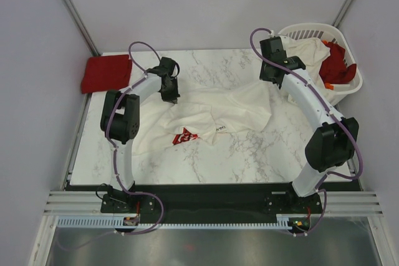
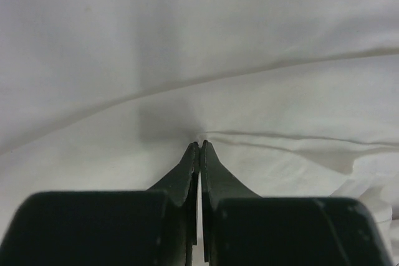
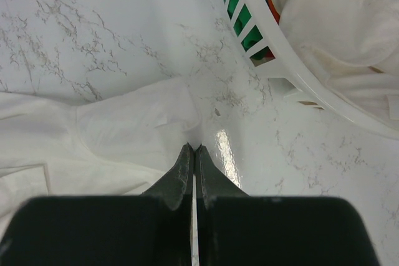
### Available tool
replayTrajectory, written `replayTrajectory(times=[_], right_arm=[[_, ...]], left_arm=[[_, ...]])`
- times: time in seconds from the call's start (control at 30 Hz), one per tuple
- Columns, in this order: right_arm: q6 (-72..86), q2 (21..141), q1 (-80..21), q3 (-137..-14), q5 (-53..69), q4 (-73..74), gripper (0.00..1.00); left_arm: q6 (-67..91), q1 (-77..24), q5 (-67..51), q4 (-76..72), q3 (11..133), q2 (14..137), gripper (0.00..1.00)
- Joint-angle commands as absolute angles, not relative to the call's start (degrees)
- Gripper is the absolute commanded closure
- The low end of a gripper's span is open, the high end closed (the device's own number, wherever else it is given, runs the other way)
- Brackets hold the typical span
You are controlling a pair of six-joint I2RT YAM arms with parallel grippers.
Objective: Fold and stack the t-shirts
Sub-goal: Flatten the tshirt out
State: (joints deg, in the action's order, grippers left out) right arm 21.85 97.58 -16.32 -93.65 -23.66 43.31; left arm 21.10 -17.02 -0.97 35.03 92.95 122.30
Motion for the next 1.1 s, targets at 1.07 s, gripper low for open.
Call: replayTrajectory(times=[1.07], right_arm=[[27.33,83.93,-3.61,-113.20,-8.87,49.13,0.98]], left_arm=[[15.91,-15.47,9.68,52.82,122.25,53.26,0.98]])
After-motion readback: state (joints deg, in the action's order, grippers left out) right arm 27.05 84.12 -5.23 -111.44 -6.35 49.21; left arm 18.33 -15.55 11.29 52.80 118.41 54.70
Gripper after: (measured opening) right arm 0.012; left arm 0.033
